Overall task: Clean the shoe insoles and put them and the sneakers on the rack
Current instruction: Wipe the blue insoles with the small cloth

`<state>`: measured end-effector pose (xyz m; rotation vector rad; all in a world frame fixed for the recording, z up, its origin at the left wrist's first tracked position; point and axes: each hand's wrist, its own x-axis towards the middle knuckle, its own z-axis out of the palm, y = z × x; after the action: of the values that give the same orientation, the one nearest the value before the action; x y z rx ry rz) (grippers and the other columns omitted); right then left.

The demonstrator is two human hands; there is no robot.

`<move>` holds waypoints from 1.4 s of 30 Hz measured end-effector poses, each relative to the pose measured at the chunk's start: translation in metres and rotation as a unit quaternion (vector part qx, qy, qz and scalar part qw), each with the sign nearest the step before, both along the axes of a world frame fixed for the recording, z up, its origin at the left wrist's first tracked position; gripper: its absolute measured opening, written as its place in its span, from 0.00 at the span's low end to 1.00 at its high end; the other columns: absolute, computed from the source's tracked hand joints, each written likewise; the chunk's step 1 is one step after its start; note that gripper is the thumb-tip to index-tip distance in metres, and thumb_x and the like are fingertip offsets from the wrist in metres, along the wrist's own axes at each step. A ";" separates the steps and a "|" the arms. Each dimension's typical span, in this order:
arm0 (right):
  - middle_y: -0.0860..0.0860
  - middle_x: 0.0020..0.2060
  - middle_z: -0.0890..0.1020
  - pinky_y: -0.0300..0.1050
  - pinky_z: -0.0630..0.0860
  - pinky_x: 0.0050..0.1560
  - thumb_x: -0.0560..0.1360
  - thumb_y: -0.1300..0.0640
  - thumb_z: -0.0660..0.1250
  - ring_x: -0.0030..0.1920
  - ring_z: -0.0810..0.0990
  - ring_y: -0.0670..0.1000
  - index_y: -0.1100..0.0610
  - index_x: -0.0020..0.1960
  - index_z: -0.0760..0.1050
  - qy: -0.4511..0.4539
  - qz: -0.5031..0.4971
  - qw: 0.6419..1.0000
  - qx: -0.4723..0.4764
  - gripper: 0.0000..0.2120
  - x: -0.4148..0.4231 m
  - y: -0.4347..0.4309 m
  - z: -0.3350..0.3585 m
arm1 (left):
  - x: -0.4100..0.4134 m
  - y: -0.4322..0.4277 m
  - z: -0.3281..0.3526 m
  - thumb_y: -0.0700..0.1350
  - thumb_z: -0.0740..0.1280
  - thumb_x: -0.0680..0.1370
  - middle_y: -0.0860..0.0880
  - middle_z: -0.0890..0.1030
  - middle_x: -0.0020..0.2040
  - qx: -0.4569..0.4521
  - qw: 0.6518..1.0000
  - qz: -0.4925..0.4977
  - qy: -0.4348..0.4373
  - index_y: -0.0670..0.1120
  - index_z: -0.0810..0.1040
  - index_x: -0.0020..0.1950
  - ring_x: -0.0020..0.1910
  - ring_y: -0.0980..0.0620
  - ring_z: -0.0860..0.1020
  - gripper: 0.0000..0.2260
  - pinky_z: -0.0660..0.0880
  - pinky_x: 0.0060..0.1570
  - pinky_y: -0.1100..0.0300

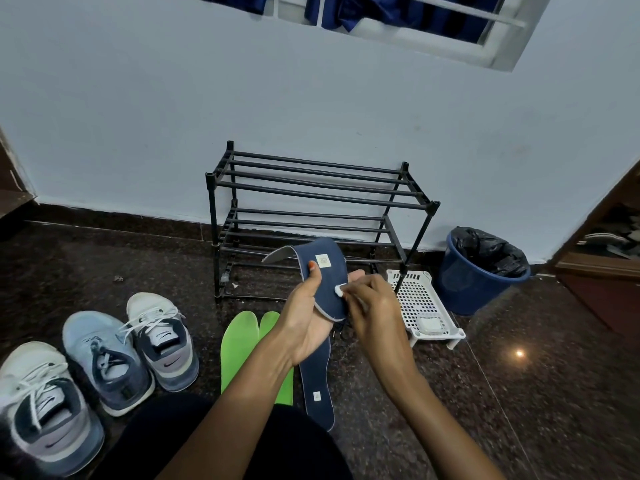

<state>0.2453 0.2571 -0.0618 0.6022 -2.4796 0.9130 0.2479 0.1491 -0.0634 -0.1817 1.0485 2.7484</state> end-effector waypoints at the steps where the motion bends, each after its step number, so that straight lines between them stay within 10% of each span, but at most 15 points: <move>1: 0.54 0.44 0.76 0.39 0.72 0.44 0.74 0.67 0.65 0.45 0.75 0.54 0.64 0.49 0.79 -0.002 0.002 1.000 0.006 0.06 0.000 0.000 -0.001 | 0.000 -0.001 0.000 0.53 0.48 0.82 0.40 0.80 0.56 0.001 1.000 0.003 0.003 0.38 0.76 0.55 0.55 0.45 0.78 0.23 0.72 0.60 0.52; 10: 0.56 0.41 0.77 0.42 0.71 0.46 0.71 0.70 0.66 0.42 0.77 0.56 0.65 0.46 0.80 -0.031 0.012 0.999 -0.018 0.07 0.011 0.002 -0.020 | -0.004 -0.006 -0.002 0.54 0.48 0.82 0.43 0.81 0.54 -0.010 0.999 0.027 0.029 0.46 0.77 0.54 0.46 0.52 0.75 0.20 0.70 0.49 0.60; 24: 0.48 0.41 0.73 0.27 0.66 0.47 0.71 0.67 0.65 0.43 0.75 0.53 0.63 0.47 0.80 0.003 0.038 0.999 -0.031 0.07 0.013 -0.008 -0.005 | -0.004 0.000 -0.005 0.59 0.48 0.80 0.40 0.80 0.58 -0.026 1.000 -0.005 0.005 0.39 0.75 0.58 0.59 0.43 0.77 0.27 0.72 0.62 0.53; 29: 0.53 0.41 0.76 0.26 0.65 0.46 0.73 0.67 0.66 0.44 0.75 0.53 0.62 0.46 0.80 0.023 -0.015 0.998 -0.053 0.05 -0.010 -0.011 0.005 | -0.001 0.007 -0.008 0.60 0.49 0.78 0.43 0.83 0.50 0.005 1.000 -0.008 0.006 0.41 0.76 0.58 0.48 0.50 0.83 0.27 0.80 0.46 0.60; 36: 0.49 0.41 0.75 0.25 0.66 0.47 0.71 0.70 0.66 0.43 0.75 0.49 0.63 0.46 0.80 0.019 0.006 0.997 -0.081 0.07 0.005 -0.025 -0.001 | -0.004 0.000 -0.007 0.70 0.43 0.73 0.43 0.82 0.56 -0.011 0.999 -0.036 -0.010 0.39 0.76 0.60 0.55 0.50 0.81 0.40 0.76 0.56 0.59; 42: 0.49 0.44 0.76 0.39 0.68 0.50 0.70 0.64 0.70 0.49 0.71 0.50 0.55 0.45 0.81 0.027 -0.050 0.996 -0.073 0.06 0.005 -0.019 0.000 | -0.003 0.005 -0.007 0.64 0.45 0.78 0.43 0.84 0.46 0.027 1.000 -0.012 -0.007 0.40 0.76 0.56 0.44 0.51 0.83 0.32 0.80 0.43 0.62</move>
<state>0.2507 0.2379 -0.0620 0.4445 -2.3479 1.0140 0.2449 0.1544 -0.0704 -0.1790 0.9646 2.7459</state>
